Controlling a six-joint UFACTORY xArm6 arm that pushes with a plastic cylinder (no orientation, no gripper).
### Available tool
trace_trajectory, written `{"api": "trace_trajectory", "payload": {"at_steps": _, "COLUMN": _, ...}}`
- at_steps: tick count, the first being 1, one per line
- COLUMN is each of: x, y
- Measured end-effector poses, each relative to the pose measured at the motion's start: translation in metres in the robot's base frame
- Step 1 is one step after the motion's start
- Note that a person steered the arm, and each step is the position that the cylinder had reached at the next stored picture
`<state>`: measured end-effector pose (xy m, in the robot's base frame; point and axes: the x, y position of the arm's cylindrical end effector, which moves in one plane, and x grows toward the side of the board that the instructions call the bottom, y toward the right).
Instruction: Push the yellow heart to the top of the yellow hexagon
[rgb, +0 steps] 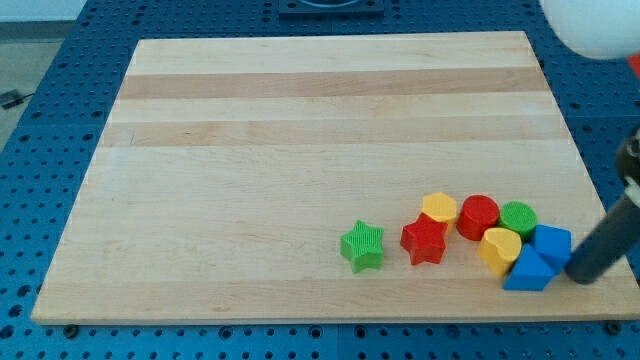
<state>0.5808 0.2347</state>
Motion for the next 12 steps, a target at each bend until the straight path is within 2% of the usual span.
{"api": "trace_trajectory", "payload": {"at_steps": 2, "x": -0.015, "y": -0.066}}
{"api": "trace_trajectory", "payload": {"at_steps": 3, "x": -0.017, "y": -0.053}}
{"api": "trace_trajectory", "payload": {"at_steps": 4, "x": -0.015, "y": 0.004}}
{"api": "trace_trajectory", "payload": {"at_steps": 5, "x": 0.0, "y": 0.028}}
{"api": "trace_trajectory", "payload": {"at_steps": 6, "x": 0.017, "y": 0.019}}
{"api": "trace_trajectory", "payload": {"at_steps": 8, "x": 0.003, "y": -0.065}}
{"api": "trace_trajectory", "payload": {"at_steps": 11, "x": -0.1, "y": -0.207}}
{"api": "trace_trajectory", "payload": {"at_steps": 12, "x": -0.117, "y": -0.231}}
